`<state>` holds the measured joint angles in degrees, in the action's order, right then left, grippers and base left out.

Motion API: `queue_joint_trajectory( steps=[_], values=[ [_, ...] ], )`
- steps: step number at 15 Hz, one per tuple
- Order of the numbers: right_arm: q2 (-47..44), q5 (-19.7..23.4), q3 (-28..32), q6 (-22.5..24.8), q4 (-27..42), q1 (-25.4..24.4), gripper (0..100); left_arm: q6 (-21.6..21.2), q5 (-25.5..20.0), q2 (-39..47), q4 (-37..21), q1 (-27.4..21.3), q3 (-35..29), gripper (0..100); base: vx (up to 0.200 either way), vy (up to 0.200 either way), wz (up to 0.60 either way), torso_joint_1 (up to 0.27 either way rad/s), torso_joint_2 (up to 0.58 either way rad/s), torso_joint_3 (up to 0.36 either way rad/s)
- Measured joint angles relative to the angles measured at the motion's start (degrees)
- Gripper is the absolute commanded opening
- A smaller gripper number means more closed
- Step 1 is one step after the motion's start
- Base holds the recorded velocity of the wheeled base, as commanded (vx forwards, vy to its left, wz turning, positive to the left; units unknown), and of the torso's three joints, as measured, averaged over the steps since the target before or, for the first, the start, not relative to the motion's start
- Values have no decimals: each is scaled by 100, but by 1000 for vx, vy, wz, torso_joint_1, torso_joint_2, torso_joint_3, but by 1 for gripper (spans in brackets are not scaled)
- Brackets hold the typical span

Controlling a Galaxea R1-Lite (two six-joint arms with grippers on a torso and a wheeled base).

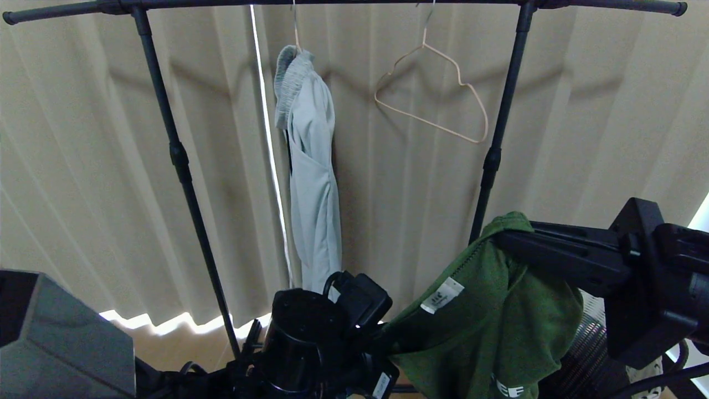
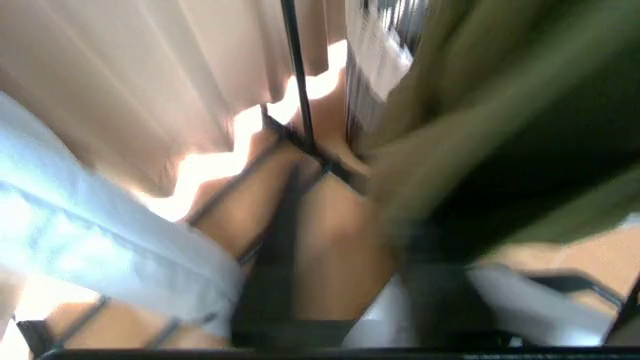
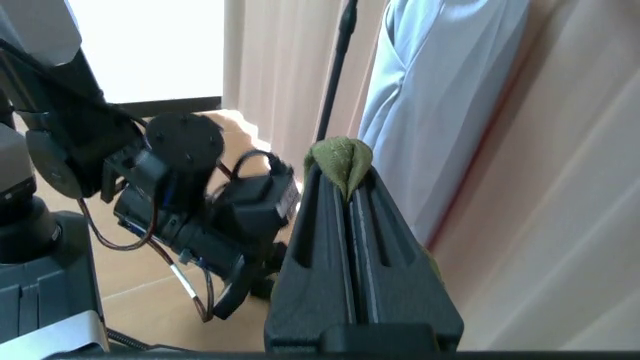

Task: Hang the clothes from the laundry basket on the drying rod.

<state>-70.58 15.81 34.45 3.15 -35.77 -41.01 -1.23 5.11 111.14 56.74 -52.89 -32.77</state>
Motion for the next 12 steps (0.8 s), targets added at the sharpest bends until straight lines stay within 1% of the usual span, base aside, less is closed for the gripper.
queue_joint_trajectory(
  steps=[1, 2, 3, 4, 5, 6, 7, 8, 9, 11, 12],
  values=[
    [0, 0, 0, 0, 5, 6, 0, -178, -10, -12, 334, 1, 179, 0, 0, 0, 0, 0, 0, 0],
    [-2, -7, -5, 11, 22, 16, 0, -449, -22, -41, 848, 44, 444, 0, 0, 0, 0, 0, 0, 0],
    [-15, -16, -26, 18, 33, 22, 0, -634, -24, -80, 1185, 155, 651, 0, 0, 0, 0, 0, 0, 0],
    [-41, -18, -66, 29, 63, 33, 0, -747, -29, -185, 1200, 382, 791, 0, 0, 0, 0, 0, 0, 0],
    [-80, -27, -107, 33, 68, 41, 0, -802, -27, -369, 1090, 616, 818, 0, 0, 0, 0, 0, 0, 0],
    [-144, -40, -152, 35, 41, 57, 0, -829, -32, -607, 794, 794, 785, 0, 0, 0, 0, 0, 0, 0],
    [-227, -46, -173, 41, 29, 124, 0, -851, -43, -939, 260, 1009, 658, 0, 0, 0, 0, 0, 0, 0],
    [-306, -54, -121, 44, -4, 221, 0, -859, -93, -1348, -495, 1237, 422, 0, 0, 0, 0, 0, 0, 0],
    [-362, -51, -35, 40, -35, 308, 0, -864, -161, -1724, -1212, 1456, 102, 0, 0, 0, 0, 0, 0, 0],
    [-483, -44, 238, 29, -238, 629, 0, -869, -279, -2382, -2578, 1855, -830, 0, 0, 0, 0, 0, 0, 0],
    [-544, -35, 330, 24, -340, 767, 0, -867, -308, -2600, -3060, 1988, -1237, 0, 0, 0, 0, 0, 0, 0]
  ],
)
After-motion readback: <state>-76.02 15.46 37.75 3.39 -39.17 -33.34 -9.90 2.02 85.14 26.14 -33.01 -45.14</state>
